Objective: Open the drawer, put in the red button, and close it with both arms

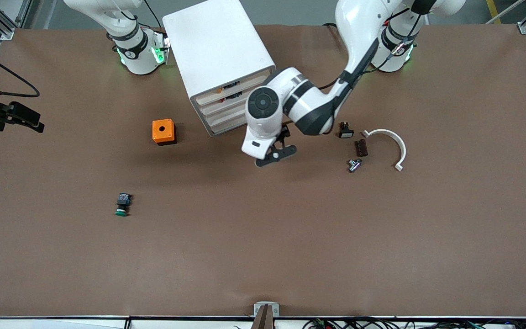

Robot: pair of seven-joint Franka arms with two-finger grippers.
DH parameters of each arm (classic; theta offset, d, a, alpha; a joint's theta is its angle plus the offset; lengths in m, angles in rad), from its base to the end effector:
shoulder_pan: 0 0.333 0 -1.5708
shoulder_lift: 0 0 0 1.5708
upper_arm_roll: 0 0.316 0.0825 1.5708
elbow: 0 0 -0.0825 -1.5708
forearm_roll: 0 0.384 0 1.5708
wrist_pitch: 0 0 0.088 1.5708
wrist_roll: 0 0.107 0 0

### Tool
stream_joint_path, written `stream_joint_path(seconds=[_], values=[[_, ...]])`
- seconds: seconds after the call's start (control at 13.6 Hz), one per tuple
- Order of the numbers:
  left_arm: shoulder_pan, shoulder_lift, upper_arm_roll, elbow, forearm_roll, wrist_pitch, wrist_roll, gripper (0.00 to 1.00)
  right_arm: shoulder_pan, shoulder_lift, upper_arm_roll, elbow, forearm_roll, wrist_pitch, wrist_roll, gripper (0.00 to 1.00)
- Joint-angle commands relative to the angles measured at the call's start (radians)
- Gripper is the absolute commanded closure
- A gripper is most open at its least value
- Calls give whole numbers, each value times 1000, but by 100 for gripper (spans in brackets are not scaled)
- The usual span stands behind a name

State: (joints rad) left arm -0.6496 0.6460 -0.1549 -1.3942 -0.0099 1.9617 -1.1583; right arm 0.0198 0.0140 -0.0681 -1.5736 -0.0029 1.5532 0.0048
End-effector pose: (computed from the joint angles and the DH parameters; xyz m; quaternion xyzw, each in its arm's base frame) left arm 0.5108 -0.5007 0.3262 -0.9796 -0.1911 0.0626 0.0010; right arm 0.5559 -0.0269 0.6139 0.9995 -0.0265 -0.0172 0.0015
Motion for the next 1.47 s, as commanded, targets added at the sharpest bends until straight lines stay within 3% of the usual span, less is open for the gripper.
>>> stream_joint_path(seconds=[0.0,0.29,0.51,0.96,1.4], values=[[123,-89,-9,-17,19,-17,72,0,-14,-3,11,24,-12,-10,-3,0],[286,-198,-11,-16,51,-108,155,0,-14,-5,11,24,-11,-10,-3,0],[385,-290,-9,-17,103,-153,317,0,-9,-3,13,24,-11,-10,-3,0],[577,-422,-12,-17,102,-305,644,0,-8,-3,14,26,-11,-10,-3,0],[668,-515,-15,-26,76,-424,814,0,-12,-3,13,33,-12,-10,-3,0]])
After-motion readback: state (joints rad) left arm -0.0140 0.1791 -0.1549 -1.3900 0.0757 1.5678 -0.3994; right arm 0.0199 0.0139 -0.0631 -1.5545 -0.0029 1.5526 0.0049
